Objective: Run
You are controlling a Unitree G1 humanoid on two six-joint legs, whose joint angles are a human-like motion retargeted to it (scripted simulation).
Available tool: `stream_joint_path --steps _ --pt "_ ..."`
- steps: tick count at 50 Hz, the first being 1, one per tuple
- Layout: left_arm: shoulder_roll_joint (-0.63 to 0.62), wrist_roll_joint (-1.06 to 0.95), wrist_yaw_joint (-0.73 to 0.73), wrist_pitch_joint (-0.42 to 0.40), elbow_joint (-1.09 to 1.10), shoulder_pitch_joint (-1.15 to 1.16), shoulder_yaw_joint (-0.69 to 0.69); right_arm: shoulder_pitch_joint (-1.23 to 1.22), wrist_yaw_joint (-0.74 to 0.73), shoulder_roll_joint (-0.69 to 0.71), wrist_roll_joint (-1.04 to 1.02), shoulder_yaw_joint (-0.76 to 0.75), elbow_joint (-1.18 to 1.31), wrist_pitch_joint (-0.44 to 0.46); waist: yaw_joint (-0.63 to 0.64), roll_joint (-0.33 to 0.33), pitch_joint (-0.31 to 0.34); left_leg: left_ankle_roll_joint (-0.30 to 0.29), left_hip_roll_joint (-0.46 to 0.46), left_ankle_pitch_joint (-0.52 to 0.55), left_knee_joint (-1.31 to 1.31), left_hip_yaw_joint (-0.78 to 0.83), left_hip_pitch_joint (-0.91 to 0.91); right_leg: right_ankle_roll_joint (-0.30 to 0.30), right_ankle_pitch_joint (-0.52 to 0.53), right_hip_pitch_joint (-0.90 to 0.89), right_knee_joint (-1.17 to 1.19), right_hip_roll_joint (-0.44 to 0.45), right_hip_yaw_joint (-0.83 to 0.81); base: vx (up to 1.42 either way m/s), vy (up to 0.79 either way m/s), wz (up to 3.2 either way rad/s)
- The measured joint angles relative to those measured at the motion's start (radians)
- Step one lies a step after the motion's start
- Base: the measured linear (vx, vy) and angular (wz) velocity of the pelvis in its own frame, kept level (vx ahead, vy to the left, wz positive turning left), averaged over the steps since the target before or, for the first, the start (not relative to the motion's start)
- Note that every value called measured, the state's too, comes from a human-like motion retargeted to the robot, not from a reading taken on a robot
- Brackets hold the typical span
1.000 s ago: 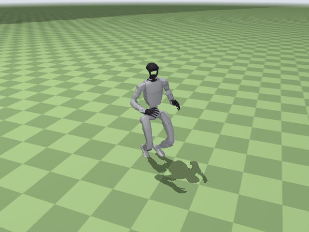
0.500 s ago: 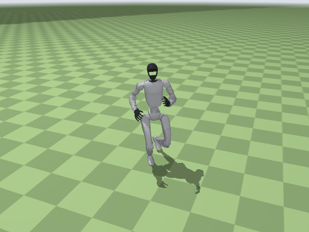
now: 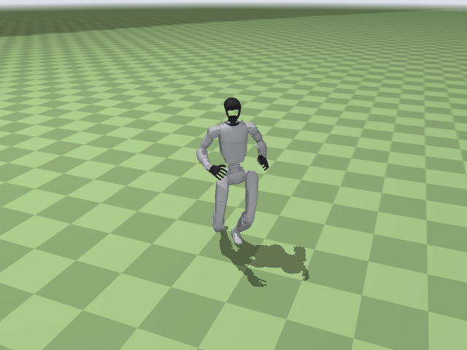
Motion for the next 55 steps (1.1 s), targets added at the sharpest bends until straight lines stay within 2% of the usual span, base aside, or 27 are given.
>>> stream_joint_path --steps 2,5,7,10,11,13,15,17,20,23,25,26,28,30,33,36,38,40,42,44,48,49,52,55 --pt "0.003 0.069 0.069 0.021 0.028 -0.134 -0.031 0.009 -0.015 0.025 -0.035 -0.014 0.049 0.025 -0.037 -0.022 0.036 0.005 -0.002 -0.082 0.058 -0.027 0.019 -0.046 -0.048 -0.059 0.12 -0.057 0.008 -0.12 -0.13 0.35" --pt "-0.021 0.12 0.137 0.047 0.078 -0.314 -0.067 0.038 -0.03 0.044 -0.055 -0.027 0.121 0.038 -0.116 -0.047 0.046 0.005 -0.034 -0.089 0.023 -0.052 0.059 -0.091 -0.118 -0.215 0.224 -0.125 0.053 -0.11 -0.06 0.38" --pt "-0.056 0.119 0.155 0.05 0.098 -0.39 -0.084 0.071 -0.036 0.028 -0.043 -0.03 0.129 0.022 -0.141 -0.019 0.034 0.005 -0.032 -0.089 -0.029 -0.054 0.144 -0.102 -0.156 -0.307 0.208 -0.102 0.078 0.07 0.1 -0.56" --pt "-0.101 0.087 0.142 0.027 0.087 -0.422 -0.097 0.132 -0.033 -0.017 -0.005 -0.035 0.099 -0.014 -0.14 0.084 0.018 -0.024 0.041 -0.057 -0.078 -0.046 0.301 -0.096 -0.176 -0.374 0.066 0.022 0.045 0.18 0.13 -1.21" --pt "-0.105 0.072 0.129 0.011 0.078 -0.422 -0.103 0.147 -0.03 -0.028 0.008 -0.038 0.09 -0.021 -0.136 0.126 0.014 -0.075 0.099 -0.013 -0.082 -0.049 0.343 -0.091 -0.173 -0.378 -0.016 0.08 0.012 0.18 0.0 -1.16" --pt "-0.113 0.042 0.098 -0.024 0.061 -0.415 -0.122 0.178 -0.025 -0.044 0.032 -0.047 0.074 -0.03 -0.13 0.191 0.001 -0.17 0.201 0.122 -0.066 -0.055 0.394 -0.075 -0.161 -0.384 -0.19 0.182 -0.039 0.11 -0.11 -0.81" --pt "-0.112 0.022 0.065 -0.052 0.047 -0.406 -0.149 0.208 -0.025 -0.052 0.054 -0.063 0.055 -0.039 -0.112 0.239 -0.014 -0.236 0.297 0.27 0.004 -0.069 0.404 -0.05 -0.139 -0.383 -0.36 0.283 -0.072 0.02 -0.14 -0.57" --pt "-0.103 0.013 0.04 -0.058 0.036 -0.394 -0.171 0.215 -0.039 -0.057 0.063 -0.075 0.03 -0.042 -0.08 0.279 -0.021 -0.244 0.402 0.351 0.13 -0.083 0.395 -0.048 -0.117 -0.369 -0.461 0.369 -0.103 -0.05 -0.12 -0.54" --pt "-0.093 0.015 0.021 -0.045 0.037 -0.36 -0.188 0.184 -0.066 -0.066 0.056 -0.079 -0.012 -0.046 -0.036 0.286 -0.017 -0.173 0.532 0.336 0.362 -0.079 0.379 -0.106 -0.182 -0.345 -0.435 0.42 -0.125 -0.08 -0.09 -0.38" --pt "-0.079 0.036 0.023 -0.001 0.07 -0.312 -0.173 0.095 -0.097 -0.082 0.016 -0.087 -0.048 -0.024 0.023 0.276 0.02 -0.081 0.638 0.224 0.6 -0.101 0.326 -0.217 -0.353 -0.297 -0.343 0.456 -0.13 -0.06 -0.1 -0.2" --pt "-0.075 0.063 0.031 0.04 0.102 -0.281 -0.152 -0.002 -0.117 -0.091 -0.029 -0.092 -0.055 0.013 0.061 0.272 0.063 -0.032 0.672 0.135 0.717 -0.134 0.258 -0.271 -0.462 -0.25 -0.306 0.473 -0.131 -0.05 -0.11 0.1" --pt "-0.077 0.075 0.032 0.055 0.118 -0.264 -0.136 -0.064 -0.125 -0.092 -0.049 -0.087 -0.048 0.031 0.075 0.269 0.081 -0.011 0.672 0.099 0.742 -0.145 0.209 -0.281 -0.489 -0.226 -0.308 0.472 -0.13 -0.05 -0.08 0.24" --pt "-0.079 0.08 0.021 0.07 0.14 -0.214 -0.102 -0.163 -0.138 -0.087 -0.067 -0.076 -0.039 0.056 0.1 0.256 0.096 0.003 0.648 0.044 0.745 -0.152 0.114 -0.277 -0.505 -0.172 -0.328 0.464 -0.12 -0.02 -0.04 0.2" --pt "-0.071 0.057 -0.001 0.065 0.136 -0.143 -0.068 -0.215 -0.146 -0.075 -0.055 -0.068 -0.042 0.064 0.116 0.226 0.091 0.004 0.582 0.028 0.672 -0.124 0.039 -0.233 -0.477 -0.102 -0.366 0.431 -0.099 0.04 0.05 0.28" --pt "-0.043 -0.004 -0.043 0.038 0.103 -0.036 -0.024 -0.216 -0.136 -0.045 -0.002 -0.055 -0.061 0.052 0.138 0.172 0.063 -0.006 0.454 0.036 0.437 -0.04 -0.012 -0.113 -0.324 -0.01 -0.427 0.365 -0.064 0.07 0.15 0.28" --pt "-0.026 -0.049 -0.078 0.016 0.074 0.048 0.013 -0.183 -0.107 -0.024 0.033 -0.037 -0.071 0.033 0.135 0.11 0.027 -0.074 0.307 0.085 0.142 0.014 -0.027 0.009 -0.102 0.032 -0.431 0.276 -0.034 0.06 0.12 0.43" --pt "-0.018 -0.061 -0.085 0.008 0.062 0.085 0.03 -0.155 -0.08 -0.018 0.04 -0.028 -0.068 0.018 0.116 0.068 0.003 -0.122 0.203 0.138 -0.041 0.034 -0.028 0.065 0.019 0.036 -0.397 0.208 -0.018 0.02 0.09 0.74" --pt "-0.017 -0.063 -0.082 0.007 0.054 0.106 0.037 -0.13 -0.053 -0.017 0.036 -0.022 -0.063 0.008 0.086 0.026 -0.017 -0.151 0.101 0.194 -0.193 0.04 -0.019 0.095 0.09 0.036 -0.35 0.133 -0.005 0.01 0.08 0.81" --pt "-0.015 -0.052 -0.074 0.006 0.046 0.107 0.037 -0.103 -0.028 -0.013 0.026 -0.014 -0.055 0.001 0.059 -0.003 -0.025 -0.155 0.029 0.228 -0.26 0.031 -0.003 0.097 0.114 0.043 -0.288 0.069 0.0 -0.01 0.07 0.56" --pt "-0.009 -0.033 -0.065 0.007 0.046 0.094 0.029 -0.076 -0.007 -0.008 0.011 -0.007 -0.04 -0.002 0.038 -0.021 -0.022 -0.131 -0.012 0.216 -0.227 0.021 0.0 0.075 0.099 0.054 -0.207 0.011 -0.003 -0.04 0.05 0.23" --pt "0.002 0.034 -0.034 0.011 0.045 0.021 0.0 -0.021 0.017 0.007 -0.037 0.004 0.009 0.017 0.001 -0.041 0.003 -0.007 -0.056 0.051 -0.028 -0.003 0.001 0.003 0.003 0.055 0.001 -0.091 -0.013 -0.02 0.01 0.02" --pt "0.005 0.065 -0.01 0.019 0.063 -0.034 -0.016 -0.021 0.018 0.017 -0.056 0.002 0.032 0.026 -0.003 -0.04 0.024 0.005 -0.048 0.0 0.017 -0.018 0.012 -0.018 -0.014 0.042 0.048 -0.1 -0.011 -0.06 -0.05 -0.2" --pt "-0.005 0.146 0.054 0.042 0.129 -0.203 -0.069 -0.015 0.012 0.041 -0.096 0.0 0.108 0.047 -0.04 -0.048 0.07 0.005 -0.032 -0.089 0.101 -0.056 0.033 -0.085 -0.086 -0.046 0.173 -0.13 0.002 -0.11 -0.1 0.08" --pt "-0.045 0.184 0.101 0.061 0.201 -0.357 -0.118 0.008 0.006 0.035 -0.101 0.004 0.156 0.039 -0.099 -0.041 0.069 0.005 -0.046 -0.089 0.065 -0.076 0.084 -0.12 -0.147 -0.199 0.229 -0.137 0.046 -0.06 0.01 0.02"
